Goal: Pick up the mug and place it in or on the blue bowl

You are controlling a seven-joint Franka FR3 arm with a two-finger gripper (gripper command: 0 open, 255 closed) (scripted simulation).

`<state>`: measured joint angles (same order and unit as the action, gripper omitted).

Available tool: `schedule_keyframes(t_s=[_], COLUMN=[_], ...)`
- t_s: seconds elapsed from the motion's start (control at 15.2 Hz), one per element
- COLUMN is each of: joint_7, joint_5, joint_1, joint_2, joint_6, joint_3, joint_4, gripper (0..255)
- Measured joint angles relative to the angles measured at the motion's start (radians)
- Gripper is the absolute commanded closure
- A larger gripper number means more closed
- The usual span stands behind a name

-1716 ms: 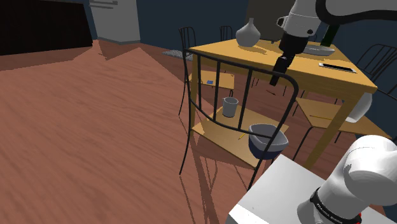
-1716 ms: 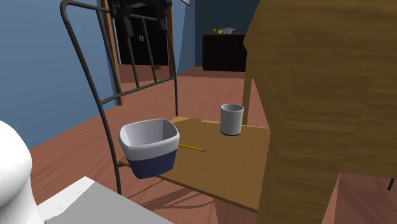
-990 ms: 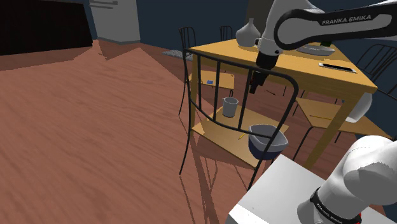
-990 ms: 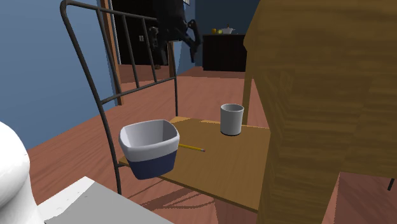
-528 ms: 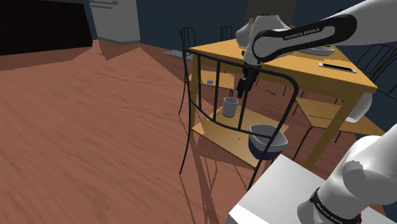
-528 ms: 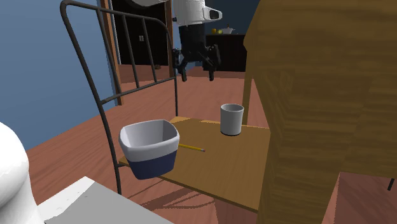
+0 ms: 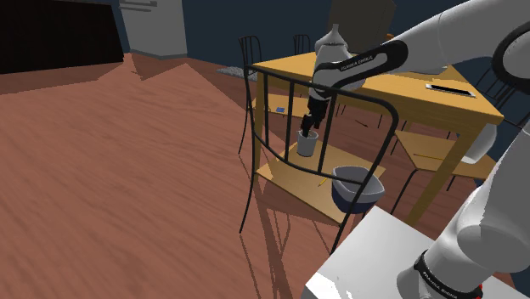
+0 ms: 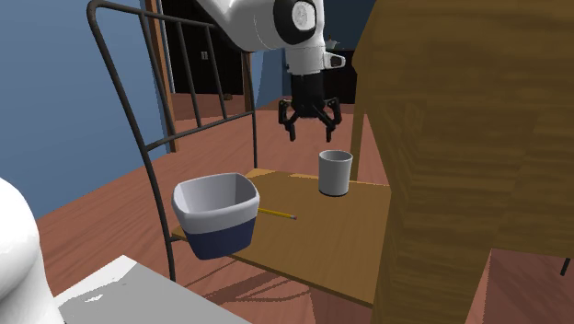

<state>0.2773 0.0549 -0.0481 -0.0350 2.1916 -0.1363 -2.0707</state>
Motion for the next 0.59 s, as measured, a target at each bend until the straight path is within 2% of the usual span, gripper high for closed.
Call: schedule_keyframes(t_s=[0.2,0.4,0.59], joint_7=[0.024,0.03,0.035], joint_5=[-0.026,-0.037,-0.038], joint_1=[-0.006,-0.007,-0.011], joint_2=[-0.089,-0.123,-0.135], joint_6=[0.028,0.049,0.123], joint_3=[0.0,0.008,0.011], joint_4=[0.065,0.092,0.065], gripper=[0,0,0])
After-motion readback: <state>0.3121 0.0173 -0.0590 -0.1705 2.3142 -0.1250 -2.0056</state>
